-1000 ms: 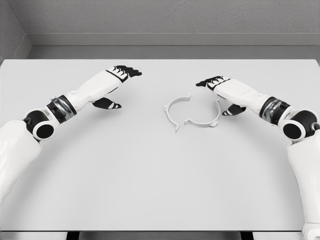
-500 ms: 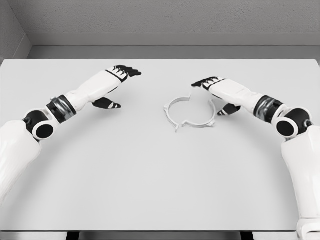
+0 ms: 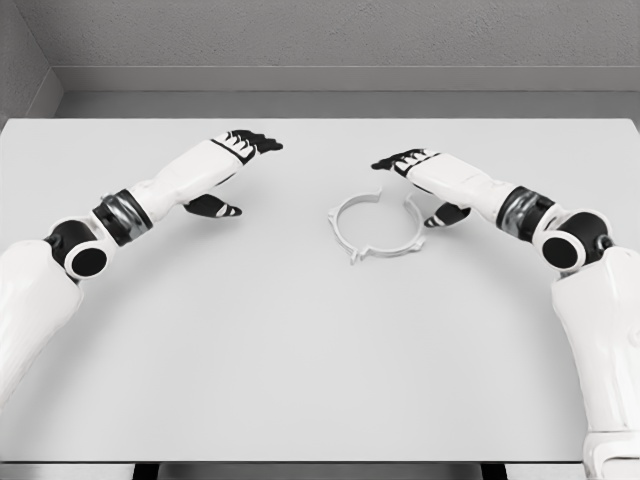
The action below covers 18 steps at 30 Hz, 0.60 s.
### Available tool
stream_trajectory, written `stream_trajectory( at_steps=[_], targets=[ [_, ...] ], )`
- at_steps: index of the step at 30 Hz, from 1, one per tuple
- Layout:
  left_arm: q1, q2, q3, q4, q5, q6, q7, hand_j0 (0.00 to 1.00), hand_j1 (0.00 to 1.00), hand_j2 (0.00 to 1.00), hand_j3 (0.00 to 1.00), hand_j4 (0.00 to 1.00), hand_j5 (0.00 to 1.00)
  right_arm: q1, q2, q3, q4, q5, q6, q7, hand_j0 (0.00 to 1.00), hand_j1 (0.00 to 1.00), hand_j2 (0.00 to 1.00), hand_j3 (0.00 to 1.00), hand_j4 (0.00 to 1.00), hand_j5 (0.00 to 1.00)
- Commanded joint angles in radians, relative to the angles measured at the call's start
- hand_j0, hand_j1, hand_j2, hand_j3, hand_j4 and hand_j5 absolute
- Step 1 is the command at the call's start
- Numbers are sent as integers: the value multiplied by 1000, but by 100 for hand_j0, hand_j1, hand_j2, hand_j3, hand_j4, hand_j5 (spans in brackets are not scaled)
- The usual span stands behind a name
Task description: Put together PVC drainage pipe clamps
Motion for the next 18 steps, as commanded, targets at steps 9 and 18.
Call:
stream_trajectory(
  at_steps=[9,18],
  targets=[
    [-12,102,25,-4,14,0,1,100,100,100,100,100,100,-11,11,-19,-4,-8,3,0,100,100,100,100,100,100],
    [-12,185,58,-3,17,0,2,100,100,100,100,100,100,67,-20,-56,-124,-22,3,0,100,100,100,100,100,100]
  ],
)
